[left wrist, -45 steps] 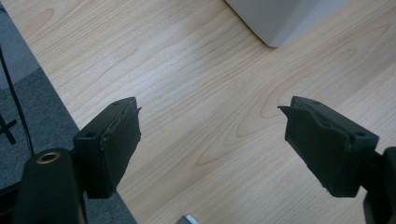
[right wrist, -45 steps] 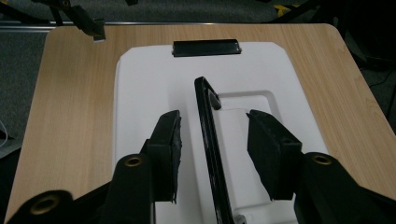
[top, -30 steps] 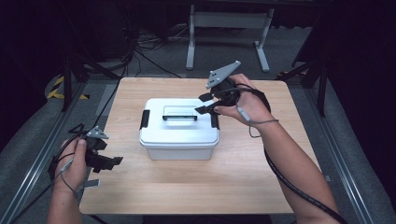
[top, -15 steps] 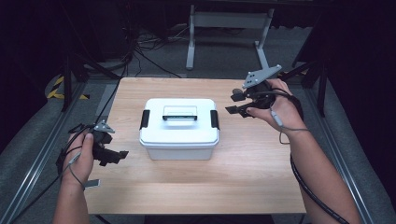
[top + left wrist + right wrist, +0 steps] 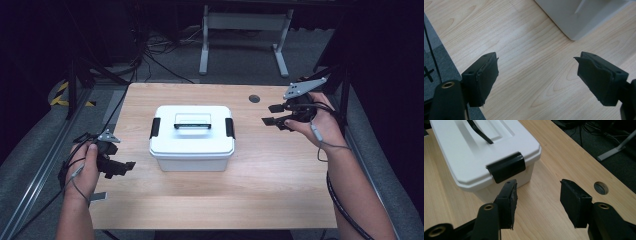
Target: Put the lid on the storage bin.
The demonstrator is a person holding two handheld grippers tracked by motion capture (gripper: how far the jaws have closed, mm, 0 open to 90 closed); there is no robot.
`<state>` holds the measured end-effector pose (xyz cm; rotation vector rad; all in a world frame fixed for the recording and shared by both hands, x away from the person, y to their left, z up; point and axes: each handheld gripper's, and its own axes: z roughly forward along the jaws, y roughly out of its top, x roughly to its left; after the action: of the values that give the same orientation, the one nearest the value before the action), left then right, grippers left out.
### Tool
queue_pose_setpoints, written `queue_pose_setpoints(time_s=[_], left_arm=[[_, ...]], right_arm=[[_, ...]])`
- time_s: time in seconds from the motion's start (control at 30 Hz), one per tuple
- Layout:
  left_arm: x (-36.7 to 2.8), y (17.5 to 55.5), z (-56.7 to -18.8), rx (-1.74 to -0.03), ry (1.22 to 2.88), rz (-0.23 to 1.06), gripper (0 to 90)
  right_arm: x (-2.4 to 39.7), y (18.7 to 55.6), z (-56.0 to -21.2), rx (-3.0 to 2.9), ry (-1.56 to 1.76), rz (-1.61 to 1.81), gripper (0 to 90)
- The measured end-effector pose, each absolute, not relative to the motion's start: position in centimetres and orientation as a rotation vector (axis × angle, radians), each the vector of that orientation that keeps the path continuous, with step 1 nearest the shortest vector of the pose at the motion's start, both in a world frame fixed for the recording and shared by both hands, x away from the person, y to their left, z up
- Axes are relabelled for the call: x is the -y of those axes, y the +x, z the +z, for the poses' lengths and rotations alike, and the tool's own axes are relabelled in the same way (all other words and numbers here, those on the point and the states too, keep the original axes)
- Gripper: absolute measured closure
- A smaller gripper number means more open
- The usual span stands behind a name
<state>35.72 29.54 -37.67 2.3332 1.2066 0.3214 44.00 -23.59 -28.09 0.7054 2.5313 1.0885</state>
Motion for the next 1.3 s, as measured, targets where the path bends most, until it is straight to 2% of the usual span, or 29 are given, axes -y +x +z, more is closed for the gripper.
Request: queue_pose_setpoints(time_s=[0.3, 0.67, 1.3], left_arm=[[-29.6, 35.9, -38.1, -1.21, 2.333, 0.328, 17.9], [-29.6, 36.2, -38.5, -1.212, 2.337, 0.347, 17.9], [-29.4, 36.1, -38.9, -1.21, 2.334, 0.338, 17.7]], right_arm=[[26.2, 43.9, -30.1, -2.51, 0.789, 1.046, 46.4], [28.6, 43.9, -34.5, -2.496, 0.893, 1.006, 43.8], [28.9, 44.5, -39.5, -2.534, 0.984, 0.962, 41.9]])
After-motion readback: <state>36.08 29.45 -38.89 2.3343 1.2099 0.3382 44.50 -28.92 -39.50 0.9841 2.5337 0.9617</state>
